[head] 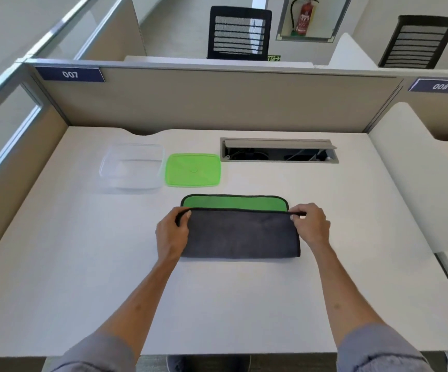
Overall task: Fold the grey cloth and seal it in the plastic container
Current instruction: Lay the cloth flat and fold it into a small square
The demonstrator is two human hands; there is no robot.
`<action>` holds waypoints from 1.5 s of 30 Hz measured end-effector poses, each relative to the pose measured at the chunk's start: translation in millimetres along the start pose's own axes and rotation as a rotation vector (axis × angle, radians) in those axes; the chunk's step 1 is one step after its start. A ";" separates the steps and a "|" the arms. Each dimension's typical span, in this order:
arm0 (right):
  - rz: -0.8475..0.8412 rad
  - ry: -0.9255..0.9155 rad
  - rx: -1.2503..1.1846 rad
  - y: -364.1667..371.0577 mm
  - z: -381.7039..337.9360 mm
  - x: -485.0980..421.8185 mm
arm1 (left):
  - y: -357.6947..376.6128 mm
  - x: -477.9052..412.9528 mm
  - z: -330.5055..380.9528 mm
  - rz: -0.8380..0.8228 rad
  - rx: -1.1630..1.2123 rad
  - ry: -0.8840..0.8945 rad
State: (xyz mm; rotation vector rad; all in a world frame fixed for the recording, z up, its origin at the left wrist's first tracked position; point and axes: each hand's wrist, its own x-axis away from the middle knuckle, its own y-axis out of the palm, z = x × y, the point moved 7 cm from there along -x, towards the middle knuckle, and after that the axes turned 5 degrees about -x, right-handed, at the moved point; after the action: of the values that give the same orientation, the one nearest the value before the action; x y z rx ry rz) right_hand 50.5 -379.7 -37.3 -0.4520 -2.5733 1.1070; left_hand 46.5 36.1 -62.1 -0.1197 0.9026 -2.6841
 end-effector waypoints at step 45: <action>-0.139 -0.321 0.436 144.9 -7.3 12.8 | 122.8 -3.7 1.2 -0.224 -0.641 0.278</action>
State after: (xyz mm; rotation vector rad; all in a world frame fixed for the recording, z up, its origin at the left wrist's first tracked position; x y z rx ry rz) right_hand 65.8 -275.2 -137.7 0.0116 -2.4560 1.7458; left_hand 82.1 -56.1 -135.0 0.0179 1.9138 -2.5298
